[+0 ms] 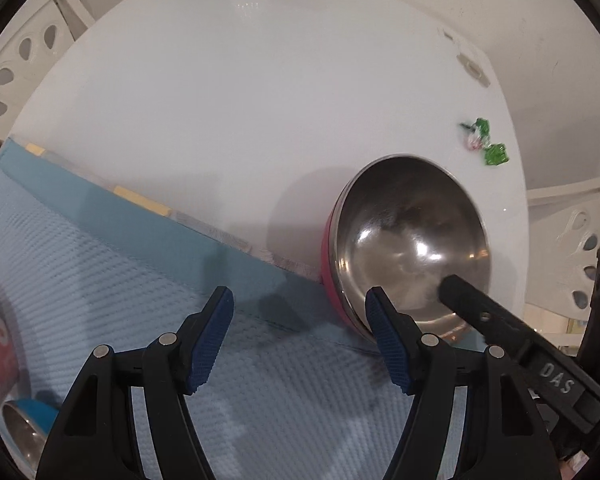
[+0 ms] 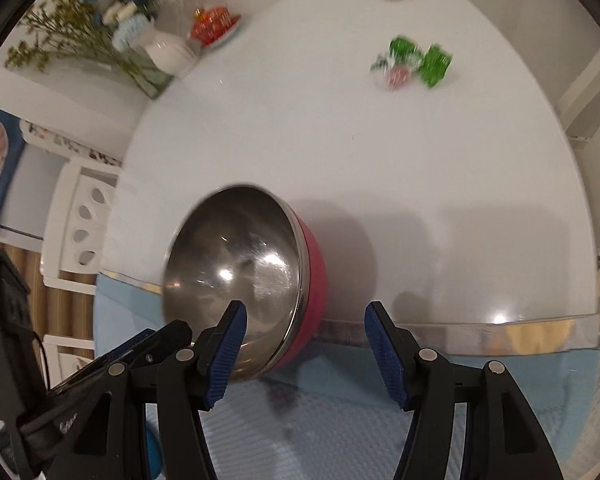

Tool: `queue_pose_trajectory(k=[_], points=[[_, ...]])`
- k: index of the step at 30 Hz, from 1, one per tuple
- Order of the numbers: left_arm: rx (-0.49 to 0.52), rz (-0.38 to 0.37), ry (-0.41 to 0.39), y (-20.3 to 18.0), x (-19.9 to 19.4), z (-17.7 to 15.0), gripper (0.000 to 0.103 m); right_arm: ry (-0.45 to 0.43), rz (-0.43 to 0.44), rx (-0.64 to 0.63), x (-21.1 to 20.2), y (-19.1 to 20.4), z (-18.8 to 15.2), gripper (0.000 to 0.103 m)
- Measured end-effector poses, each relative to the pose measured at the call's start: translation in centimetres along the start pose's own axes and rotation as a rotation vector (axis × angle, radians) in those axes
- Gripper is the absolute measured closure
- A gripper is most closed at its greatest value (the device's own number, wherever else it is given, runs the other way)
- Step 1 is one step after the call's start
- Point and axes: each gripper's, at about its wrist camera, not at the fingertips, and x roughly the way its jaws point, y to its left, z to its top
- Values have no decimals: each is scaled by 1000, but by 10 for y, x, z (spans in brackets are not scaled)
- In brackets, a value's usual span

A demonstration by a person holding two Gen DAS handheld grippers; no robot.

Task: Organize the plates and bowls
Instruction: 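Grasp the rim of the pink steel bowl with the right gripper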

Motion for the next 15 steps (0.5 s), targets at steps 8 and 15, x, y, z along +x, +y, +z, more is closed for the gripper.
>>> queue_pose_trajectory(k=[8,15], points=[[9,-23,6,3,20,4,50,-3,-53,-72,23,1,1,56],[110,-37,-40,-17,26,-1,87,17,-9,-106,31,4,-1,80]])
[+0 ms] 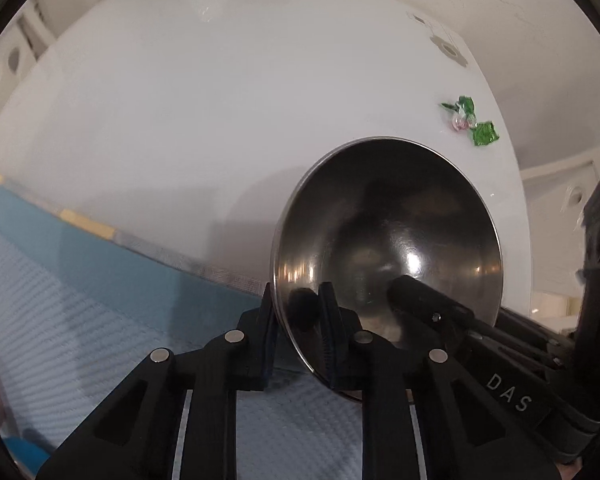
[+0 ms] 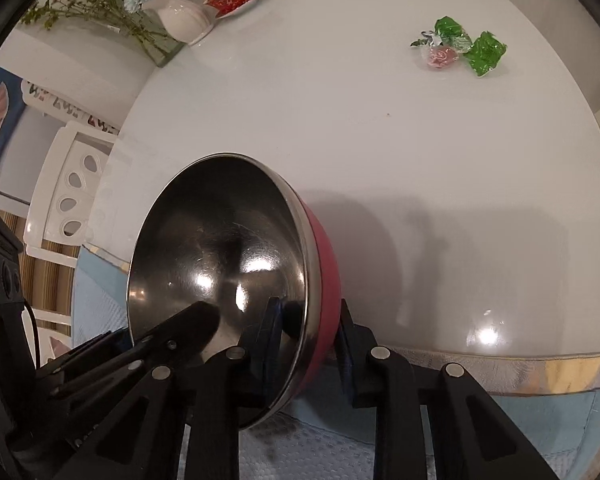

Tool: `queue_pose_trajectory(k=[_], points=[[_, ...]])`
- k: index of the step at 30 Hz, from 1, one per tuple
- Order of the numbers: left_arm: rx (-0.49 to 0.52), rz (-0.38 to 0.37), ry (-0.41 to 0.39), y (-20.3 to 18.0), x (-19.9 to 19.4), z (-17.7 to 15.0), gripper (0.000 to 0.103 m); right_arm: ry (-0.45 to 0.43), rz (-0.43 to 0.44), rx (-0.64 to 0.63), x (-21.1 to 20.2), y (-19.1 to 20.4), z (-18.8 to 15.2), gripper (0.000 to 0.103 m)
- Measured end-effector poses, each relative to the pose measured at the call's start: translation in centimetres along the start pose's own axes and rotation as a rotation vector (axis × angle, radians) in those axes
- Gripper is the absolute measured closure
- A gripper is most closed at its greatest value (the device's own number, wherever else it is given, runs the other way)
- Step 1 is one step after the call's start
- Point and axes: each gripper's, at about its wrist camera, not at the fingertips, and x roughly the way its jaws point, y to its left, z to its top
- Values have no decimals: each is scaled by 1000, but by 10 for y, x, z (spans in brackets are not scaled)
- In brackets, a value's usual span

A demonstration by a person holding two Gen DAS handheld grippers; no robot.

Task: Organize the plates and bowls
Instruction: 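Grasp the rim of the pink steel bowl with the right gripper, then lift the pink steel bowl with the right gripper and carry it toward the plates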

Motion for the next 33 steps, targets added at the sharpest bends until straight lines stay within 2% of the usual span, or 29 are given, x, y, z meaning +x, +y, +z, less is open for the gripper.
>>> queue_pose_trajectory(k=[8,12,23,31,33], points=[[-66,-31,4,9,0,-2,87,12,22,19,-3,0,-1,82],[-130,-46,19,17,-4,-8,87,12,41,34,-9,-1,-4,84],[-200,-67,40,29,-24,-22,87,45,72,30,-18,15,-15,85],[-214,-55,26,38,-57,-40,87,58,85,-2,-36,43,-35,85],[-196,-31,18,38,-68,-44,87,58,90,-13,-43,51,-42,85]])
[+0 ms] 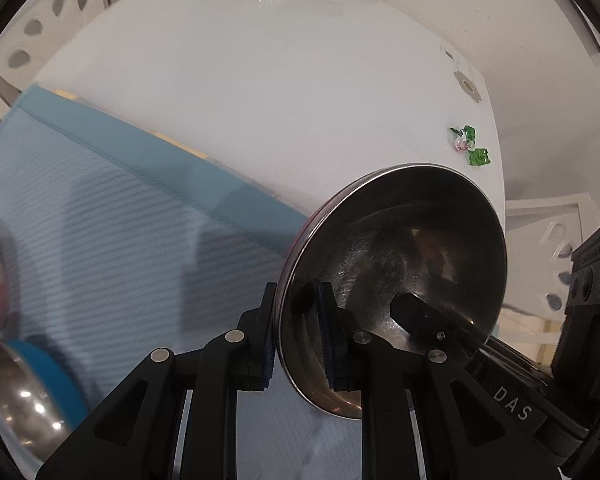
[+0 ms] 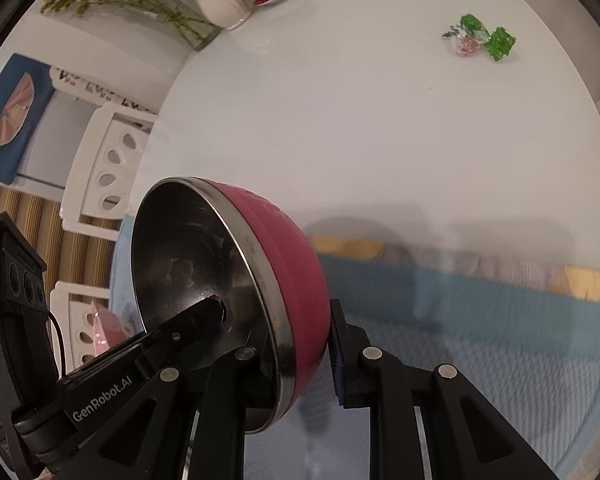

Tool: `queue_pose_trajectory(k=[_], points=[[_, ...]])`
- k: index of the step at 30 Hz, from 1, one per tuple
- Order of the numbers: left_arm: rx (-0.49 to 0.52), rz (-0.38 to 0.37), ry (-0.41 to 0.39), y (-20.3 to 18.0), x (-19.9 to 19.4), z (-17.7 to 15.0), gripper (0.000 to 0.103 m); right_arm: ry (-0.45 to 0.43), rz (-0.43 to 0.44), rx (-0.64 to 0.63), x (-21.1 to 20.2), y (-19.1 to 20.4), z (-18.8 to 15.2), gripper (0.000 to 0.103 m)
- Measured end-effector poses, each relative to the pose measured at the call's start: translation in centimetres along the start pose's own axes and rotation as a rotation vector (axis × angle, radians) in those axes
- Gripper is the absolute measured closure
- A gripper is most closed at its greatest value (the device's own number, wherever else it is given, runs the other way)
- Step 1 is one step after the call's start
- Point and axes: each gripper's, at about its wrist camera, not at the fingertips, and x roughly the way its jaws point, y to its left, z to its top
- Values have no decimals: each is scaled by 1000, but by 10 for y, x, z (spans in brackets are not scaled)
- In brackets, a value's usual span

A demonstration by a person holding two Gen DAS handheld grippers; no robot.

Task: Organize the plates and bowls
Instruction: 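Lift the pink steel bowl with the right gripper and carry it toward the plates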

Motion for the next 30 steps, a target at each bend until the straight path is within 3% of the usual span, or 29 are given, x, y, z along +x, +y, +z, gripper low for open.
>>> queue_pose_trajectory(k=[17,30], points=[[86,-66,-33,25,-85,-50,87,-69,-43,19,-60,62,-80,85],[164,-119,-30,65,-129,-118,87,-78,-64,43,-74,98,-167,85]])
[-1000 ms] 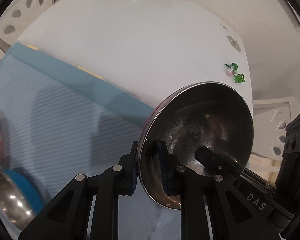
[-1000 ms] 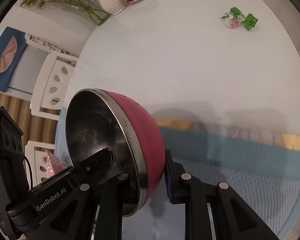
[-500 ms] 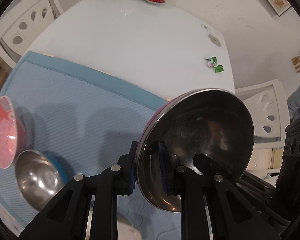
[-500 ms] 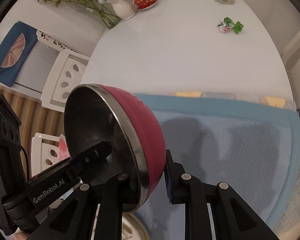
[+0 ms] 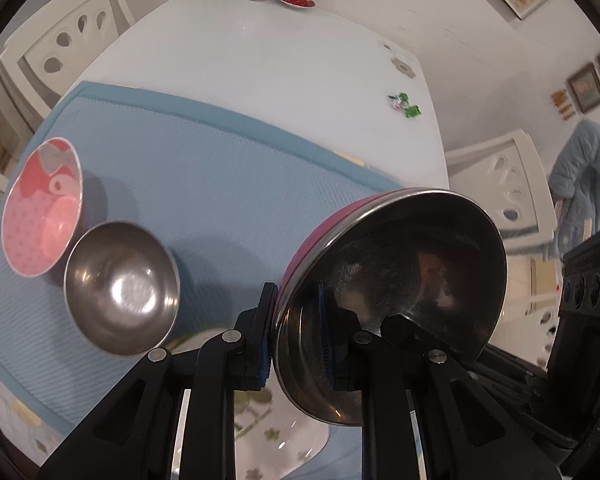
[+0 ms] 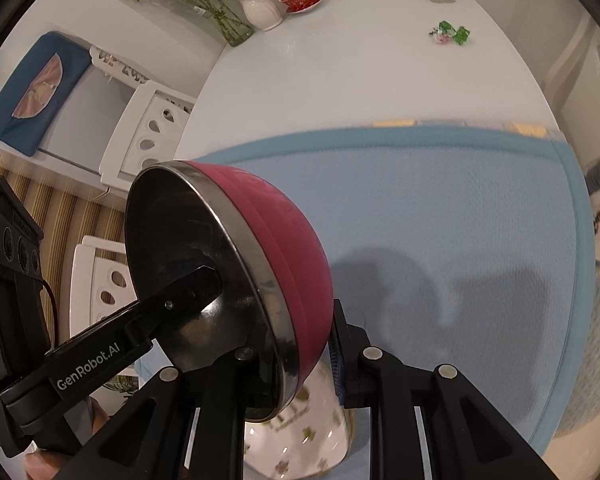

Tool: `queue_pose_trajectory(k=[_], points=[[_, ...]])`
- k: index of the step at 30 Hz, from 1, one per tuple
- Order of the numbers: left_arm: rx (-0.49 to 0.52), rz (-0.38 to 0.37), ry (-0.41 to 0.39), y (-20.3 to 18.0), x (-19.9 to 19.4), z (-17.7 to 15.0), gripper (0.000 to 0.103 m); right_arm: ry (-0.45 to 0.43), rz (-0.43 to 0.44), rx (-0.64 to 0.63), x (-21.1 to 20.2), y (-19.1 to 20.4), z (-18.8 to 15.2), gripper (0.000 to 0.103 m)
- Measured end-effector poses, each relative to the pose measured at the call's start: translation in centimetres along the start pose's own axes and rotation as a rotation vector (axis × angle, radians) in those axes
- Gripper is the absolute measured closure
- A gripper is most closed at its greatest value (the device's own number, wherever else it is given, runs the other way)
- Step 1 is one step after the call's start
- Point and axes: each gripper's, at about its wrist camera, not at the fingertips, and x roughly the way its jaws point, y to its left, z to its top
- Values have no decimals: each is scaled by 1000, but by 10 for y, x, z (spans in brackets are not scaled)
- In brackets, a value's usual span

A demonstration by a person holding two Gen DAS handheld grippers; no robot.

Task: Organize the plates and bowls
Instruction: 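Lift the pink steel bowl with the right gripper and carry it toward the plates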

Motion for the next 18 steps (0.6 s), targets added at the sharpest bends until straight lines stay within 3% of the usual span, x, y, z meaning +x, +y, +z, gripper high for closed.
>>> queue_pose_trajectory(k=[7,18], points=[[20,-15,18,22,-14,-35,87,4,-34,3,3,9,-37,85],[16,-15,34,59,-27,-78,87,34,-13,31,22,33,-82,85]])
